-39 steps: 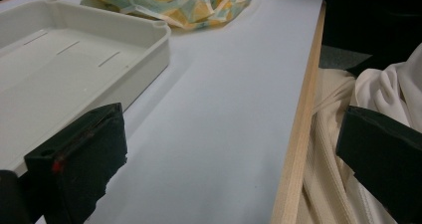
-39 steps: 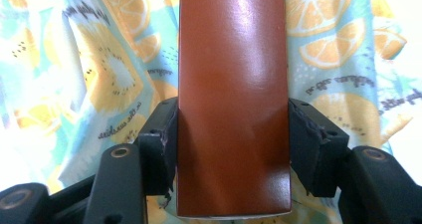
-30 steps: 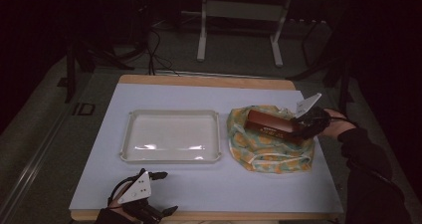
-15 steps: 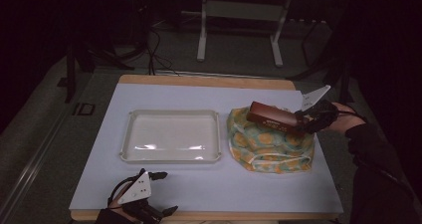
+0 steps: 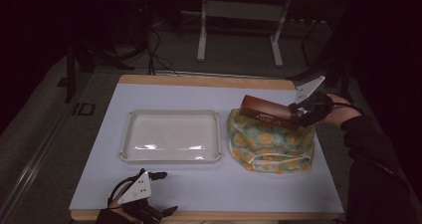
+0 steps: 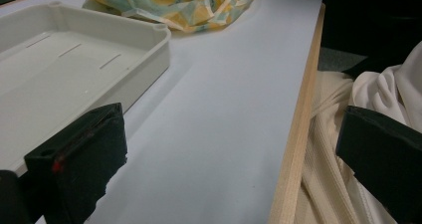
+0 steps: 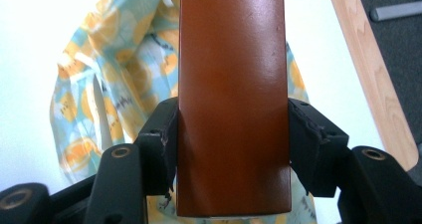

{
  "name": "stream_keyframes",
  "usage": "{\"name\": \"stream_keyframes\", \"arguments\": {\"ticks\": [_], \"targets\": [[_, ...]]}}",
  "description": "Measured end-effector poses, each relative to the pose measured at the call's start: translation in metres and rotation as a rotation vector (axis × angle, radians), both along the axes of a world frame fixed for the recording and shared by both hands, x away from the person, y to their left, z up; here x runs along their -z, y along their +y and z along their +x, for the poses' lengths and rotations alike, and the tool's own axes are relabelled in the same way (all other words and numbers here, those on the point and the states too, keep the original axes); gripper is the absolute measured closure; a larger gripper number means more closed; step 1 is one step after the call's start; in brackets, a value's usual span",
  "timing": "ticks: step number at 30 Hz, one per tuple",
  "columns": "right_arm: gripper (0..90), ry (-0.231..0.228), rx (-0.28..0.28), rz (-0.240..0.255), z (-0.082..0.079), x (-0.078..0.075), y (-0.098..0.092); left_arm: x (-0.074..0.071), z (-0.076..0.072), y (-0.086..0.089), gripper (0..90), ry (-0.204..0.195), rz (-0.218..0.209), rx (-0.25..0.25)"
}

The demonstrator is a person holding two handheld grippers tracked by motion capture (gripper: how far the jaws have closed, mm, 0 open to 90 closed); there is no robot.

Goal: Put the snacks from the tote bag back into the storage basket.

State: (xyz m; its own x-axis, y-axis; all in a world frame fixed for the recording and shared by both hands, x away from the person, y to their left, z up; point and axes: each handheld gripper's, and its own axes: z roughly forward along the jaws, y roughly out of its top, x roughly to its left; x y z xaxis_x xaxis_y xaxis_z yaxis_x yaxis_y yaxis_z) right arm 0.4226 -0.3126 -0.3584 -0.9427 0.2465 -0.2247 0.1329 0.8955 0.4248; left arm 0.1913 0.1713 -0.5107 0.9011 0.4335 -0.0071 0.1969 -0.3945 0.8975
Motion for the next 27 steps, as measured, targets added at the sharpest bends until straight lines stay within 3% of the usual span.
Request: {"name": "stream_keyframes", "arguments": {"ticks": [11, 27], "targets": [[43.2, -0.014, -0.053, -0.018, 0.001, -0.016, 0.036, 0.000, -0.001, 0.000, 0.0, -0.001, -0.003, 0.005], [43.2, -0.019, -0.154, -0.018, 0.000, -0.020, 0.093, -0.001, -0.002, 0.001, 0.0, -0.004, -0.010, 0.011]]}}
